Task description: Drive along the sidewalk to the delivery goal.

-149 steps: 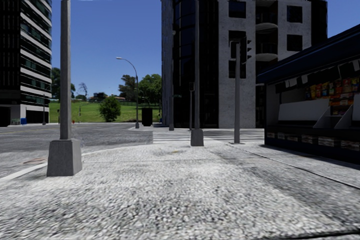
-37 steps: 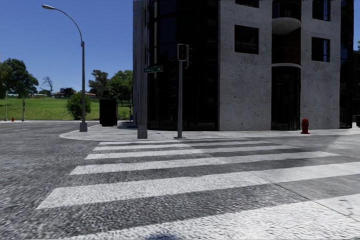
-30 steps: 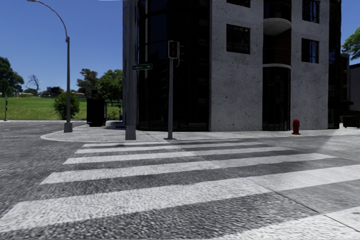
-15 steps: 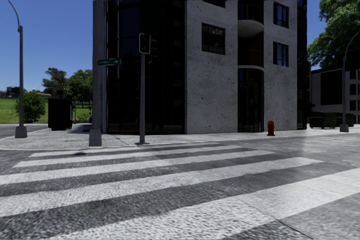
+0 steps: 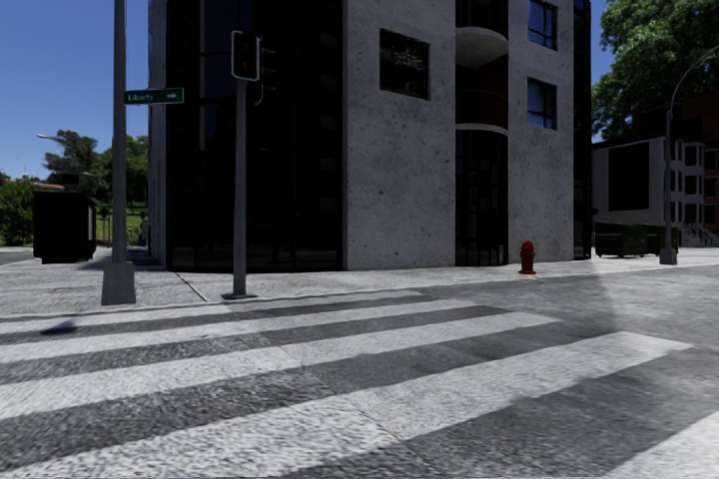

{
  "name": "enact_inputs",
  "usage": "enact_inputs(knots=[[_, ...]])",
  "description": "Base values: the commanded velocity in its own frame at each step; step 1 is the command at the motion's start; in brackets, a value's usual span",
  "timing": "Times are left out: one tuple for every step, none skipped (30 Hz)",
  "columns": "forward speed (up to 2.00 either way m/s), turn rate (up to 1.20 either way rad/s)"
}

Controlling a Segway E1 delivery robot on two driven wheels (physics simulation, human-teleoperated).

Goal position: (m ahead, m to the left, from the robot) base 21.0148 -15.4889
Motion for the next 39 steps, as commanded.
enact_inputs(knots=[[2.0,0.0],[2.0,0.0],[2.0,0.0],[2.0,0.0],[2.0,0.0],[2.0,0.0],[2.0,0.0],[2.0,0.0],[2.0,0.0],[2.0,0.0],[2.0,0.0],[2.0,0.0],[2.0,0.0],[2.0,0.0],[2.0,0.0],[2.0,0.0],[2.0,0.0],[2.0,0.0],[2.0,0.0],[2.0,0.0],[2.0,0.0],[2.0,0.0],[2.0,0.0],[2.0,0.0],[2.0,0.0],[2.0,0.0],[2.0,0.0],[2.0,0.0],[2.0,0.0],[2.0,0.0],[2.0,0.0],[2.0,0.0],[2.0,0.0],[2.0,0.0],[2.0,0.0],[2.0,0.0],[2.0,0.0],[2.0,0.0],[2.0,0.0]])
